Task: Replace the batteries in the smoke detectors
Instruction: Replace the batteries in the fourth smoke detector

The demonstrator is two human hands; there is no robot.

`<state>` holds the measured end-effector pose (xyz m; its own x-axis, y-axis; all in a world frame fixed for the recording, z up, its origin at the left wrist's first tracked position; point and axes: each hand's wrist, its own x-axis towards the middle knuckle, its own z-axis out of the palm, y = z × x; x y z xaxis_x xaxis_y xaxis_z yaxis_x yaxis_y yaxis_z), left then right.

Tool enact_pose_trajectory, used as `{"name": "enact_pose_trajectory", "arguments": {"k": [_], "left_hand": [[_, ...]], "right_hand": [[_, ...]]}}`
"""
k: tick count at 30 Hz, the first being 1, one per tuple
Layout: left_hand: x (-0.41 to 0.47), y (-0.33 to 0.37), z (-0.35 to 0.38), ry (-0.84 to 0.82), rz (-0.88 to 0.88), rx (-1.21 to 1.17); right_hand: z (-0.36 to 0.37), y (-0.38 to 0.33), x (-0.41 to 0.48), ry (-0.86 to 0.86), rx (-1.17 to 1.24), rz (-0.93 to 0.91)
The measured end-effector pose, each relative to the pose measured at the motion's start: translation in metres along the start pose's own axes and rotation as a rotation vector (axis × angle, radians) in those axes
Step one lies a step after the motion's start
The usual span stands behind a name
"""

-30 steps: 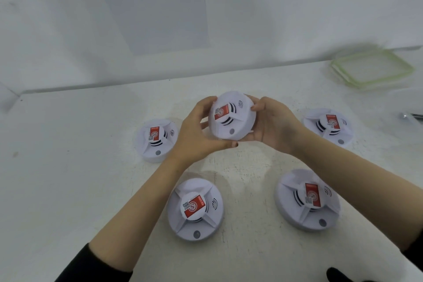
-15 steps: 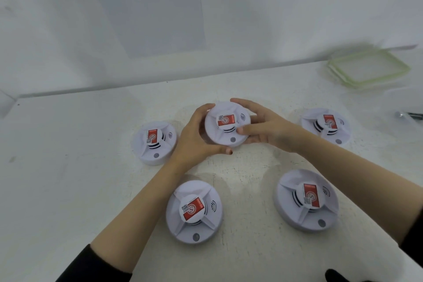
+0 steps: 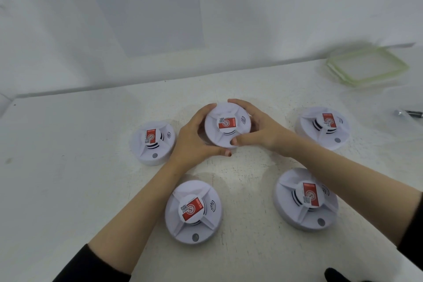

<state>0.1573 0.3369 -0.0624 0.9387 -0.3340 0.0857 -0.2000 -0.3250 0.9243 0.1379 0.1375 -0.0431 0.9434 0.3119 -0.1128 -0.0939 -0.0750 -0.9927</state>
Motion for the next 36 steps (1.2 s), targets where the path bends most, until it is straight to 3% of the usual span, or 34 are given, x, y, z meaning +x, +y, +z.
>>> {"name": "enact_pose_trajectory", "arguments": {"k": [36], "left_hand": [[-0.002, 0.0015, 0.0005, -0.008, 0.002, -0.027]], "right_hand": [[-0.0005, 0.0029, -0.0005, -0.012, -0.038, -0.014]]}}
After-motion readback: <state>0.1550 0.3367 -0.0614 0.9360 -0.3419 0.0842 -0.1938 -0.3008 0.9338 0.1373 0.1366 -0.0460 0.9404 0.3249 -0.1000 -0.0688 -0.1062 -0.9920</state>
